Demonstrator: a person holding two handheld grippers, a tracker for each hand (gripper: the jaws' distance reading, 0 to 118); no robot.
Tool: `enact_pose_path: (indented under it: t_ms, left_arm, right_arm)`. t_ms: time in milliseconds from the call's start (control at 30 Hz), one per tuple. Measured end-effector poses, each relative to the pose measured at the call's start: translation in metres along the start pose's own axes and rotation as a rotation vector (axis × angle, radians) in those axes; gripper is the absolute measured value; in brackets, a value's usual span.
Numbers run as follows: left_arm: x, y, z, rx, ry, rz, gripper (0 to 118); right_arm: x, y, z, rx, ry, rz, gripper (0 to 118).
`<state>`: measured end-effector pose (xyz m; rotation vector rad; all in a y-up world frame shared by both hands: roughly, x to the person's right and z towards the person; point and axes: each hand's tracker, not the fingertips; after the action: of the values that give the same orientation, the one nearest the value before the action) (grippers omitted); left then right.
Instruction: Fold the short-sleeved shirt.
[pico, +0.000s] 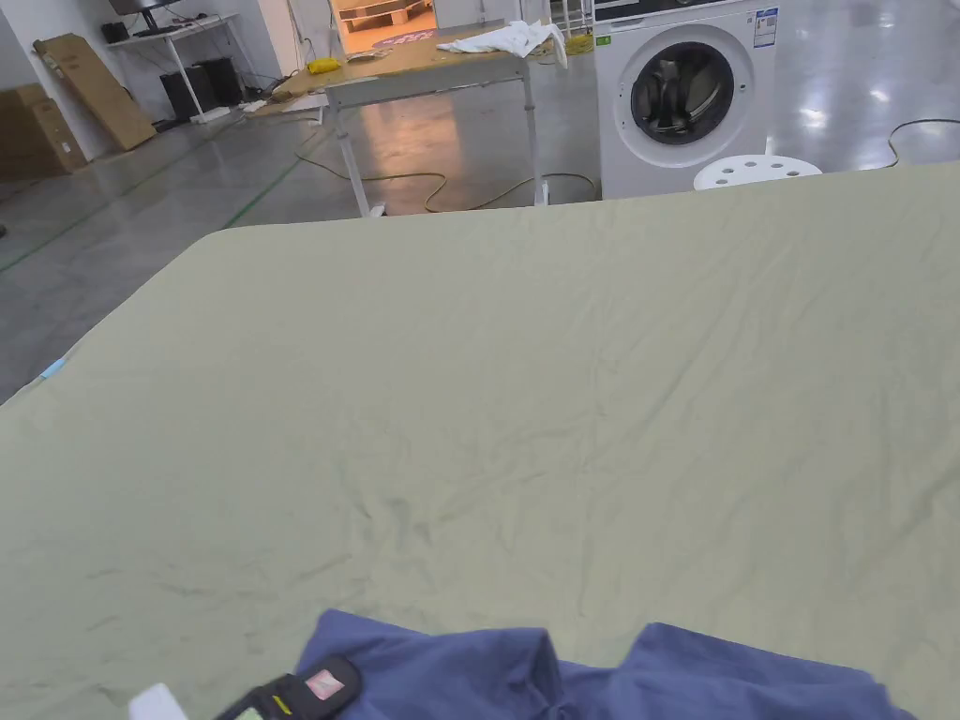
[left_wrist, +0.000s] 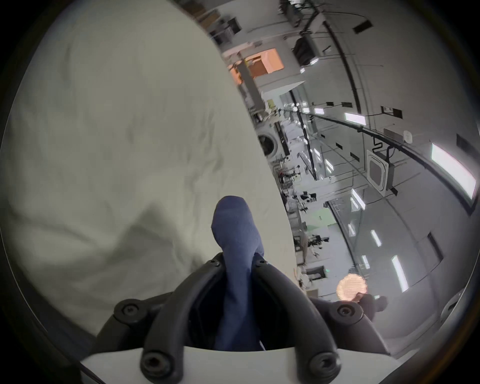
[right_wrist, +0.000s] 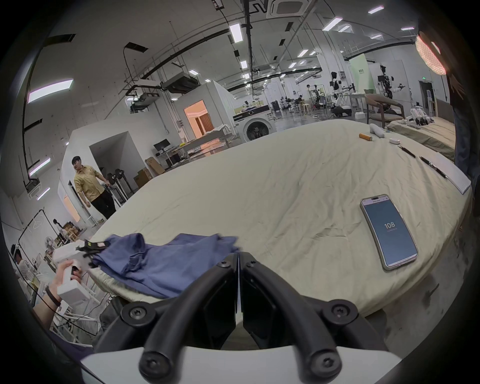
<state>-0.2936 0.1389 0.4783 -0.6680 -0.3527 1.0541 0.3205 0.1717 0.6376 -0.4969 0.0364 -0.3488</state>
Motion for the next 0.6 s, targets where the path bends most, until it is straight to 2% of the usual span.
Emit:
enact_pose_path:
  t_ms: [133,233,433,533,600]
  left_arm:
    - [0.066,0.016,0.039,0.087,0.134,-0.253,11]
    - [0.106,-0.002,0.031,0.114,0.169,-0.37,11]
    - [0.139,-0.073,-0.051,-0.149,-0.028,-0.407,11]
    - [0.14,-0.1,-0.096,-0.27,-0.006,-0.445,13]
    - [0.145,-0.118,-0.116,-0.309,0.017,-0.509,19]
  right_arm:
    - [-0.001,0.001,-0.005,-0.002,0.016,0.004,0]
    - [-0.006,0.004,-0.006,-0.003,0.018,0.043,0]
    - [-0.009,0.005,0.001,0.018,0.024,0.053,0]
    - [-0.006,0.001,0.006,0.02,0.01,0.043,0]
    - [-0.004,-0.003,0.01,0.012,-0.005,0.041,0]
